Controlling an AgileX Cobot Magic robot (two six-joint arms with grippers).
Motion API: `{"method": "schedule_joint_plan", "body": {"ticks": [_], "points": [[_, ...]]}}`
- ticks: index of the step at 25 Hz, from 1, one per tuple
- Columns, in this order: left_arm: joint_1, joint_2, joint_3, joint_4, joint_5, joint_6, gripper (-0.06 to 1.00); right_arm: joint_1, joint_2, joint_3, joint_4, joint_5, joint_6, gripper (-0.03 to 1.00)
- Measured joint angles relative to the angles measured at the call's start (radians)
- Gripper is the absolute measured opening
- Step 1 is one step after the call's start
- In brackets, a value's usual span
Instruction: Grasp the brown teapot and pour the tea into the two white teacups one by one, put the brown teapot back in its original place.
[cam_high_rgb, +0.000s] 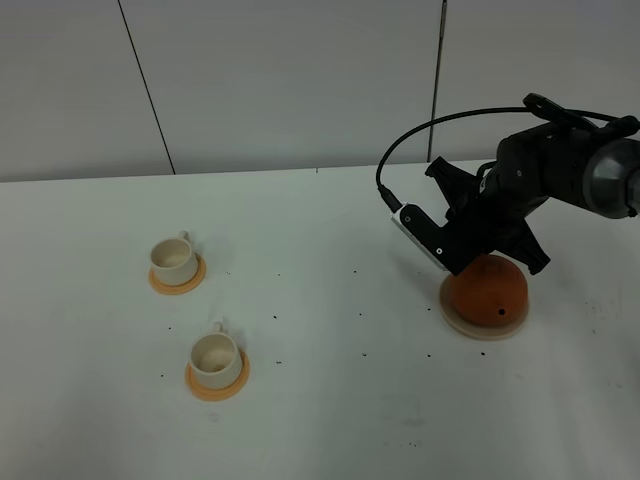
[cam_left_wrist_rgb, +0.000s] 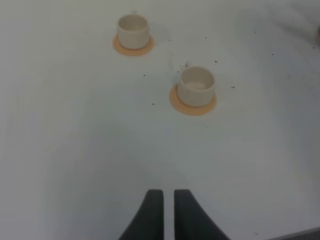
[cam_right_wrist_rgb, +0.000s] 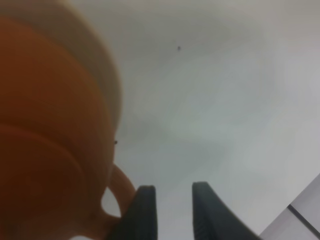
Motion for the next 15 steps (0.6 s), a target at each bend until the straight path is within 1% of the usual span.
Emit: {"method": "schedule_joint_plan", "body": {"ticks": [15], "points": [[0.000,0.000,0.000,0.000,0.000,0.001,0.13,-0.024,0.000,0.000,0.011,0.001,0.004,0.17]]}}
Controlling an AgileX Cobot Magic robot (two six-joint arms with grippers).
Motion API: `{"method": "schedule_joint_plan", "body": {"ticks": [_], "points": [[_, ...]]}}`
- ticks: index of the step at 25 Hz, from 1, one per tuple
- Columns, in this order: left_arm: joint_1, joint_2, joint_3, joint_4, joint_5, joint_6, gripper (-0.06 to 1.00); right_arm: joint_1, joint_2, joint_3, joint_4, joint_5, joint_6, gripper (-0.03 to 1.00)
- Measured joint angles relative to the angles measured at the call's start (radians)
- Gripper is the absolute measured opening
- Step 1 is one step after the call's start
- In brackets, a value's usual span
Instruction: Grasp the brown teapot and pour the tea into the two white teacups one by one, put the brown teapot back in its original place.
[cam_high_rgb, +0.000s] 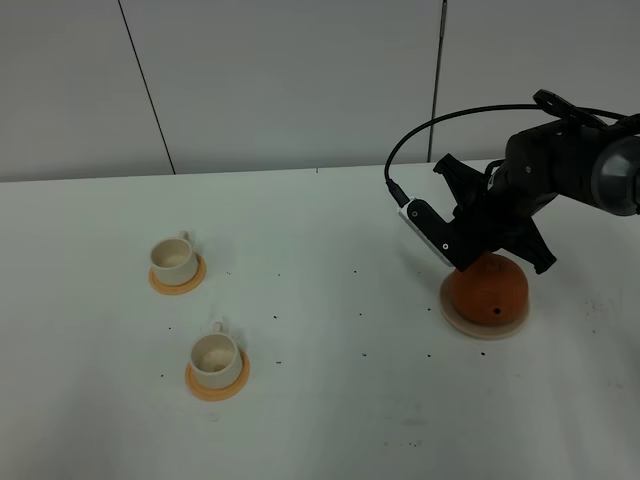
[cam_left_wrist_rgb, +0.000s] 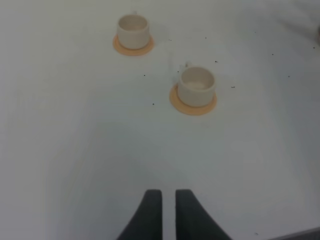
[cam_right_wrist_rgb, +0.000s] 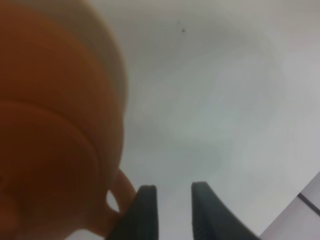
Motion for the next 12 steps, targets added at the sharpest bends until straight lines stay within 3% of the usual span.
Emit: {"method": "schedule_joint_plan", "body": {"ticks": [12], "points": [[0.000,0.000,0.000,0.000,0.000,-0.001,0.15,-0.030,0.000,0.000,0.009,0.011,0.020,0.17]]}}
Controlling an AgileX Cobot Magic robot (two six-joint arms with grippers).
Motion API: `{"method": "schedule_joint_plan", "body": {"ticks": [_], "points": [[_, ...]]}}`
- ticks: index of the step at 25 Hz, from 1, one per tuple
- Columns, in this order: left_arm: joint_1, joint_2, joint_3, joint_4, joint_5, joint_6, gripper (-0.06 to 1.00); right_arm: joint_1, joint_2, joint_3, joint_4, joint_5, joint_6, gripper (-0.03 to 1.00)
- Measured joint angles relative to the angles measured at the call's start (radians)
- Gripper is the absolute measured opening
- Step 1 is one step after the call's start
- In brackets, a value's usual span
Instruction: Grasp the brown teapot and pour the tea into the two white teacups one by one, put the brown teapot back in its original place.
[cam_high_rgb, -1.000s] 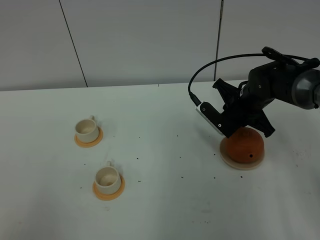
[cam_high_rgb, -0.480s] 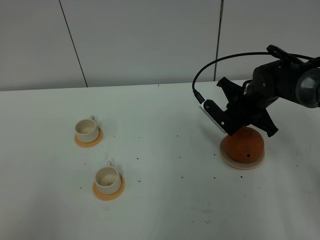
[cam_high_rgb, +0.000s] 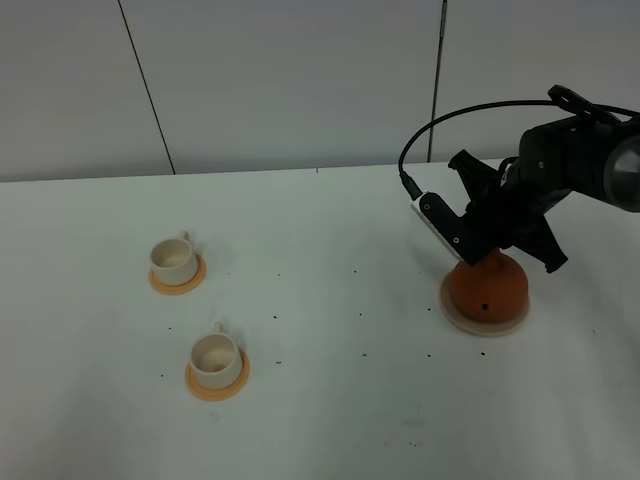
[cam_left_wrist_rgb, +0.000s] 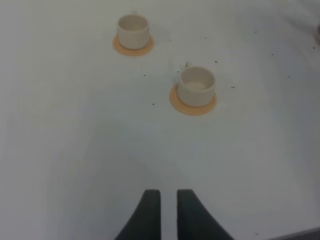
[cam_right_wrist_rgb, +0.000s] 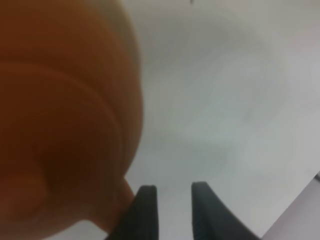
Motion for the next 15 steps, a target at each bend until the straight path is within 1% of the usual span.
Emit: {"method": "schedule_joint_plan", "body": {"ticks": [6,15], "points": [[0.000,0.000,0.000,0.000,0.000,0.000,0.15,-0.005,0.000,-0.002,0.000,0.013,0.022,0.17],[0.000,0.000,0.000,0.000,0.000,0.000,0.16,-0.007,-0.035,-0.002,0.000,0.017,0.025,0.17]]}}
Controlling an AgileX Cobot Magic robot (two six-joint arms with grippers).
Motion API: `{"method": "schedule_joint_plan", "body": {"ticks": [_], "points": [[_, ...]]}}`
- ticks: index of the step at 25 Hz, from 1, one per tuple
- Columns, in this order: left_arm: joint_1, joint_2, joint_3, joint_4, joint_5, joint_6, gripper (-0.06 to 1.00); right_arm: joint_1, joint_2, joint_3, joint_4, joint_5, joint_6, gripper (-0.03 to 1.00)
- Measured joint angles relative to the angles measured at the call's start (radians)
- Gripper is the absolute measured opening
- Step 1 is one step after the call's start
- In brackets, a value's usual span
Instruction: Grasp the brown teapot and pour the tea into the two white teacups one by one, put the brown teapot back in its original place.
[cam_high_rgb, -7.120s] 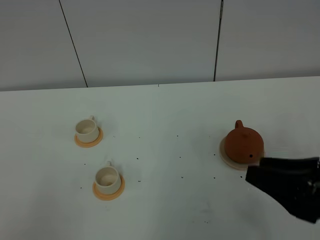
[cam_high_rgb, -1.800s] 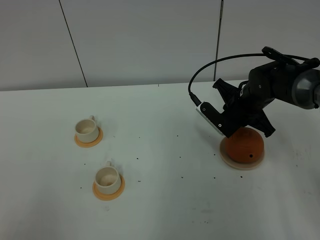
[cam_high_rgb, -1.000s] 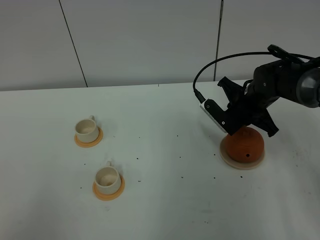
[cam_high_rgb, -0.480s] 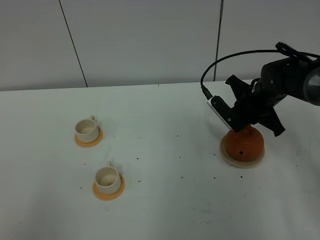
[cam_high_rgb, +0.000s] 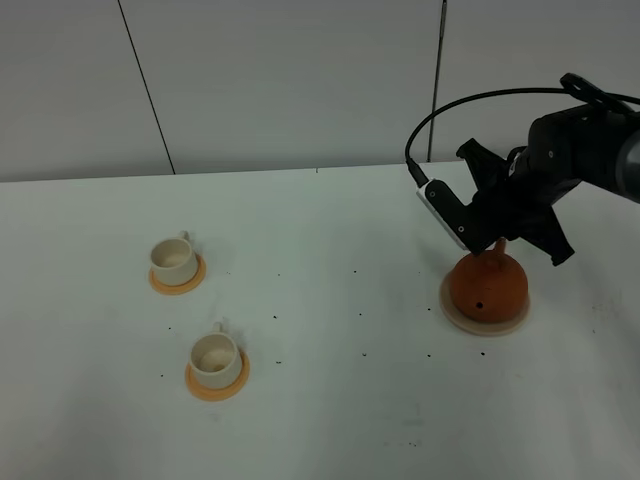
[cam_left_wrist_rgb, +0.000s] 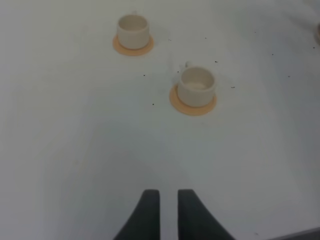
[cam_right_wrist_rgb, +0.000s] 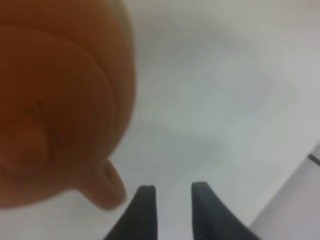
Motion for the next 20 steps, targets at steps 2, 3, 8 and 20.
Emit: {"method": "schedule_joint_plan", "body": {"ticks": [2,3,8,20], "points": [[0.000,0.000,0.000,0.000,0.000,0.000,0.16,0.000,-0.009,0.000,0.000,0.000,-0.011,0.17],[0.000,0.000,0.000,0.000,0.000,0.000,0.16,0.000,-0.013,0.000,-0.005,0.000,-0.020,0.17],[0.000,0.000,0.000,0.000,0.000,0.000,0.17,0.000,-0.024,0.000,-0.077,0.003,-0.041,0.20],[0.000,0.000,0.000,0.000,0.000,0.000,0.19,0.000,-0.024,0.000,-0.231,0.095,-0.045,0.25]]}}
